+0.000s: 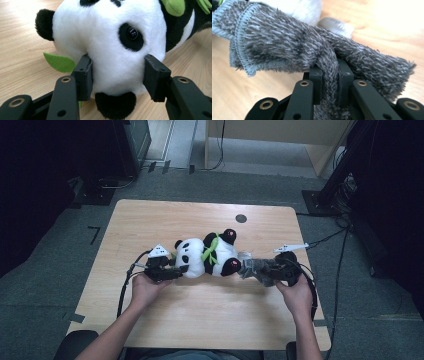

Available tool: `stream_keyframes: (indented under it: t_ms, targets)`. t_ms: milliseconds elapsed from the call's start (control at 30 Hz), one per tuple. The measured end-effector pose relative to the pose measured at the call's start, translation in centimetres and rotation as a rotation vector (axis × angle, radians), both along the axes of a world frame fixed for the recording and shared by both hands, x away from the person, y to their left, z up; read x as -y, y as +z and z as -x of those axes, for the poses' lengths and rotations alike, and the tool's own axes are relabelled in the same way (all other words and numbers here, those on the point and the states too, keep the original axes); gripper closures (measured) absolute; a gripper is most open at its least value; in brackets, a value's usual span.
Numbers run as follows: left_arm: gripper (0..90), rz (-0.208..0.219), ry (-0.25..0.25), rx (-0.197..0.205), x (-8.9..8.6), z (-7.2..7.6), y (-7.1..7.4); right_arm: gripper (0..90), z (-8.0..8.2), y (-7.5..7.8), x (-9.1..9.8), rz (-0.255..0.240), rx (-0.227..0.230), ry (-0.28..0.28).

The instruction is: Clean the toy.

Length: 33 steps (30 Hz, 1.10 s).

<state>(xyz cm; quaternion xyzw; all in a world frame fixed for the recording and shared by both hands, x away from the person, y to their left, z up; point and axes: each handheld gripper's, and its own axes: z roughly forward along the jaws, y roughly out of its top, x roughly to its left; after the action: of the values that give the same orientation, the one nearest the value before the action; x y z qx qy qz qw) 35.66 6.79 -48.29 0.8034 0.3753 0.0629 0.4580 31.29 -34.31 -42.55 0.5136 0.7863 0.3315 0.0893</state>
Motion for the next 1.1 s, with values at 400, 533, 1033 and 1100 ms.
stream_keyframes:
  t_ms: [400,533,1033,1100]
  targets:
    - [47.9,-0.004,-0.001,0.005,0.1,0.1,0.0,79.3,-2.9,0.1,2.1,-0.051,0.04,-0.106]
    - [47.9,-0.005,0.001,-0.002,0.1,0.0,0.1,79.2,-4.6,-0.1,2.5,-0.067,0.034,-0.131]
    - [47.8,0.008,0.002,-0.003,0.0,0.0,0.0,77.7,-9.0,-5.9,3.6,-0.015,0.001,-0.193]
    - [47.8,0.007,0.002,-0.002,0.0,0.0,0.0,77.7,-9.1,-6.5,3.3,0.001,0.004,-0.177]
